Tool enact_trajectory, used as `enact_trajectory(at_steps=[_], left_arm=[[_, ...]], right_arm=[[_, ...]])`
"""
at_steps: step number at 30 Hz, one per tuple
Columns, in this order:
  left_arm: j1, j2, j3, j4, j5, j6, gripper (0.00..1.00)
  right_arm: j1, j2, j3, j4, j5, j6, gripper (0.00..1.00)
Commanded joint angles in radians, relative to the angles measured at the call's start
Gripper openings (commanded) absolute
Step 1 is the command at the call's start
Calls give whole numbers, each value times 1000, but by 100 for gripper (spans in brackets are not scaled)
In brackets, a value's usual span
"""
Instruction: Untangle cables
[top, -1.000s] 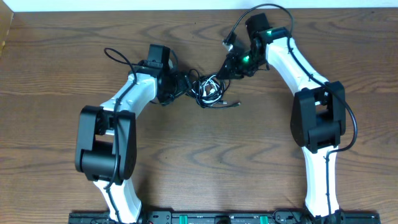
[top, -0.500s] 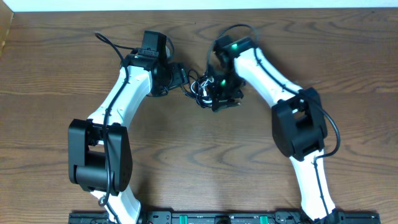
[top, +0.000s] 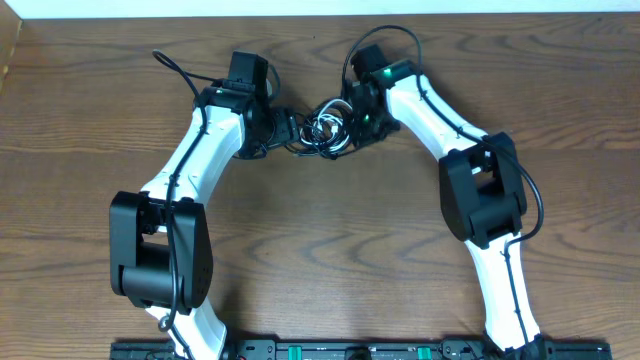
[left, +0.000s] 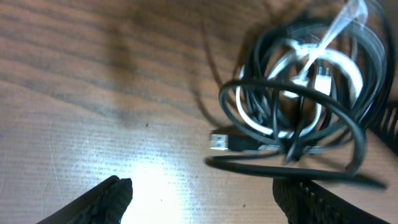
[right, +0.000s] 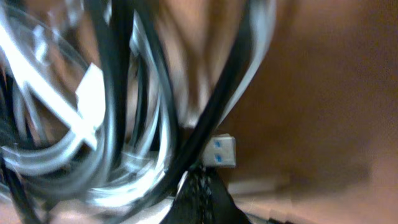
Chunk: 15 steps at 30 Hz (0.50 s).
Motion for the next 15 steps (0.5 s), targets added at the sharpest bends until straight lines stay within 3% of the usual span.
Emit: enact_trajectory(at_steps=[1, 6, 12, 15], left_arm=[[3, -4, 6, -23, 0, 12, 80], [1, -4, 6, -53, 28, 12, 80], [-38, -4, 32, -104, 45, 24, 80], [-68, -4, 96, -174, -29, 42, 80]], right_arm=[[-8, 45, 2, 168, 27, -116, 1], [8, 45, 2, 343, -101, -154, 1], [6, 41, 39, 329, -209, -189, 2], [-27, 40, 110, 270, -292, -142, 7]])
